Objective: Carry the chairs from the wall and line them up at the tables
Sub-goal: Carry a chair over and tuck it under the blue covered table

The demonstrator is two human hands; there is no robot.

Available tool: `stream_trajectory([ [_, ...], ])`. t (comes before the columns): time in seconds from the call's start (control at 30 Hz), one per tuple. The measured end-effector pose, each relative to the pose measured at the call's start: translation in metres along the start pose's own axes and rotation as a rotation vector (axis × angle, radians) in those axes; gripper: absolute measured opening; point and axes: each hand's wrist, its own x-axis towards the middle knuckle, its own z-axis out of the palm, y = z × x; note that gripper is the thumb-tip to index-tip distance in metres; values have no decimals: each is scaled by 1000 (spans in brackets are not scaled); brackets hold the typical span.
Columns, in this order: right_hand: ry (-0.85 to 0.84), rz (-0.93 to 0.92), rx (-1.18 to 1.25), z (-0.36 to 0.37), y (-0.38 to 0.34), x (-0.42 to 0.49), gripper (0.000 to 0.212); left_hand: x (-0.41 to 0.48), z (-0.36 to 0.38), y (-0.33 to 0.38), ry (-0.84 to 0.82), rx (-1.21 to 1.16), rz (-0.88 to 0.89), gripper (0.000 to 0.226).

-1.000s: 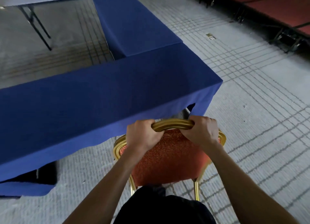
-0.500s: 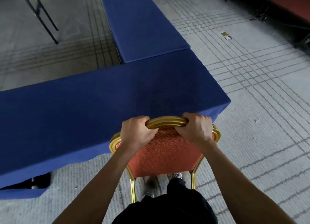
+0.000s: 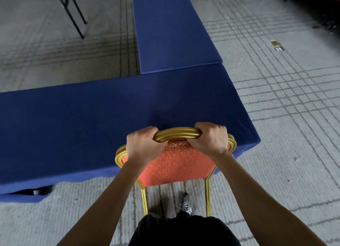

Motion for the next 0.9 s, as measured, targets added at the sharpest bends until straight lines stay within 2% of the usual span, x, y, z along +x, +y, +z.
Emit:
stream_trajectory([
  [0.2, -41, -51, 2, 18, 29, 14, 27, 4, 25, 12, -27, -38, -96, 39],
  [0.4, -6, -65, -21, 27, 50, 5, 32, 0, 48, 20, -42, 2, -77, 31],
  [0.6, 120, -86, -19, 39, 48, 5, 35, 3, 48, 14, -22, 21, -106, 17],
  [0.73, 190, -87, 1, 41, 48, -12, 32, -11, 47, 15, -123, 46, -142, 17],
  [0.9, 120, -35, 30, 41, 45, -34, 25, -30, 46, 19, -166, 60, -182, 15],
])
